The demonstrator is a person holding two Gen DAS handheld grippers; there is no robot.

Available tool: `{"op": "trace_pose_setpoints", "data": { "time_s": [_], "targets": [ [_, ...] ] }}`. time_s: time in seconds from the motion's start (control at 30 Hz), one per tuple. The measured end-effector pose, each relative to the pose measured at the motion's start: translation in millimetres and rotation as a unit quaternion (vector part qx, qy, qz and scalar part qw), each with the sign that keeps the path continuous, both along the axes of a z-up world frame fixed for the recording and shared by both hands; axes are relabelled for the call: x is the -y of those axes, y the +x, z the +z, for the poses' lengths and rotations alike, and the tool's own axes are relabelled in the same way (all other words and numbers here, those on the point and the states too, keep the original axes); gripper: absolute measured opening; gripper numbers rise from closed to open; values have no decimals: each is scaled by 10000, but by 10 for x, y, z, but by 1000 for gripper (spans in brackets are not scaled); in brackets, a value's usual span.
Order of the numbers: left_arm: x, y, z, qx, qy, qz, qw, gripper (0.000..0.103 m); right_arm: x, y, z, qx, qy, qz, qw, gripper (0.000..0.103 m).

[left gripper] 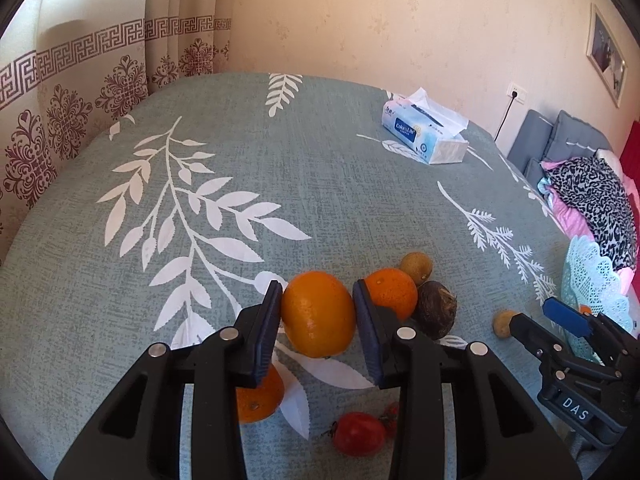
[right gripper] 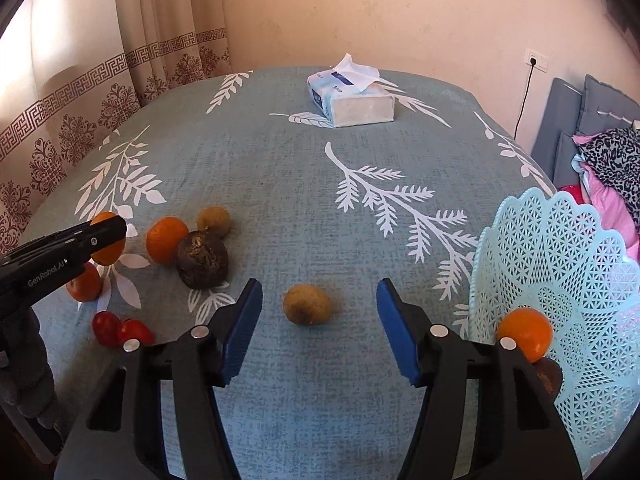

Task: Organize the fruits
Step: 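Move left tool to another orange while right tool moves to brown fuzzy fruit, then close left tool on the orange while right tool closes on the brown fruit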

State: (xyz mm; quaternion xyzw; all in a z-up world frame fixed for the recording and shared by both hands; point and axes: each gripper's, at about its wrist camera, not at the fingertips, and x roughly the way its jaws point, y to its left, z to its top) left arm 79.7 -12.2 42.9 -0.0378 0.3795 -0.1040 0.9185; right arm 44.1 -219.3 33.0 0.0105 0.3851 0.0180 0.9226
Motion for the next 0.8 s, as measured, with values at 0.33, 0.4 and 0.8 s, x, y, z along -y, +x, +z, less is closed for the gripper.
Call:
{"op": "trace_pose_setpoints", "data": {
  "time_s": [0.33, 0.4, 0.8],
  "targets": [
    [-62, -116, 123, 140, -64, 35, 9999, 37, -137, 32, -83, -83, -66, 194, 9998, 61],
    [-73, -128, 126, 142, -78, 38, 9999, 37, -154, 62, -131, -146, -132, 199, 9996, 61],
    [-95, -166, 130, 143, -113, 61, 9998, 37, -91, 139, -266, -422, 17, 178, 9989, 29]
  ]
}}
